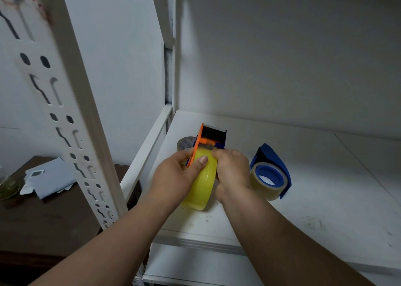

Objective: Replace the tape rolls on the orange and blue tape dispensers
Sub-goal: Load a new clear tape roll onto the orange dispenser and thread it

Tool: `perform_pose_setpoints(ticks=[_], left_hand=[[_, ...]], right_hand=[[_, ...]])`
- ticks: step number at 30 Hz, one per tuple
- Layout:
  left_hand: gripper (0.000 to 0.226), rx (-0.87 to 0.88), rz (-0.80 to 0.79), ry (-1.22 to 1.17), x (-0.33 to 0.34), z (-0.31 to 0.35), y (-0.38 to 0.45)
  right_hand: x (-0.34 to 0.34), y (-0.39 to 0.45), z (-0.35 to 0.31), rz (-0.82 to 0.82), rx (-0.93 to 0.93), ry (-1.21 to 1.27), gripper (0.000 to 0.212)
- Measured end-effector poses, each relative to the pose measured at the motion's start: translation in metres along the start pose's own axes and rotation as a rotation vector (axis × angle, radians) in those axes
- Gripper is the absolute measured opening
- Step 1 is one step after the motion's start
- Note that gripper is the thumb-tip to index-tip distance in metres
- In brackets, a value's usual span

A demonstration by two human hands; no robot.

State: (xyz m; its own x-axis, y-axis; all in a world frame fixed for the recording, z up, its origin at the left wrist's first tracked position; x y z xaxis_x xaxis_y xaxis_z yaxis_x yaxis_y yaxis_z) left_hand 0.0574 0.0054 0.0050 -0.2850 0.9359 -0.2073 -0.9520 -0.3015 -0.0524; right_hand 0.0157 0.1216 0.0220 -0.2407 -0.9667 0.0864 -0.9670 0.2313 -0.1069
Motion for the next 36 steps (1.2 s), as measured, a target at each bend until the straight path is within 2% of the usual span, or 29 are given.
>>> perform_pose_setpoints(ticks=[3,7,12,16,20,25,29,36], left_hand=[[0.004,-0.012,0.025,-0.015,0.001,-0.002,0.002],[0.022,-0.033,0.019,-0.029,0.000,-0.005,0.004],[0.004,-0.011,0.014,0.001,0.001,-0.002,0.004],[0.013,0.017,0.002,0.015,0.002,0.002,0.000],[0.006,0.024,0.007,0.013,0.000,0.001,0.000],[0.023,0.057,0.000,0.058,0.002,0.002,-0.002],[0.007,0.030,0.016,0.040,0.002,0.000,0.000],[0.006,0.030,0.020,0.040,0.000,-0.003,0.004]], right_hand=[[-0.001,0.001,0.003,0.021,-0.014,0.026,0.007],[0.000,0.001,0.006,0.029,-0.039,0.009,0.008],[0.002,0.007,0.009,0.052,-0.137,-0.120,0.015],[-0.001,0.011,0.008,0.085,-0.208,-0.197,0.024],[-0.003,0.011,0.005,0.028,-0.345,-0.324,0.030],[-0.011,0.010,0.002,-0.003,-0.502,-0.513,0.034],[-0.018,0.007,-0.002,-0.041,-0.624,-0.540,0.035],[-0.013,0.009,-0.017,-0.029,-0.930,-0.779,0.020]])
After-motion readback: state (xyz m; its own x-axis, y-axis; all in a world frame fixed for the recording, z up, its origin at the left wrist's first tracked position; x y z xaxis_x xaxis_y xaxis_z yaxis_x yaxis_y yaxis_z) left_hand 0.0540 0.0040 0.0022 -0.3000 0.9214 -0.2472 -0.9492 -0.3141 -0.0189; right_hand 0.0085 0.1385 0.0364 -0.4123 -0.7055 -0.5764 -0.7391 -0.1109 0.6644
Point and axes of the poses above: each hand's wrist, its own y-axis towards the middle knuckle, its own x-axis out of the palm, z = x × y, the point moved 2 cm from there along y, towards the middle knuckle, and after that the axes turned 10 degrees about -x, right-handed, at the moved point
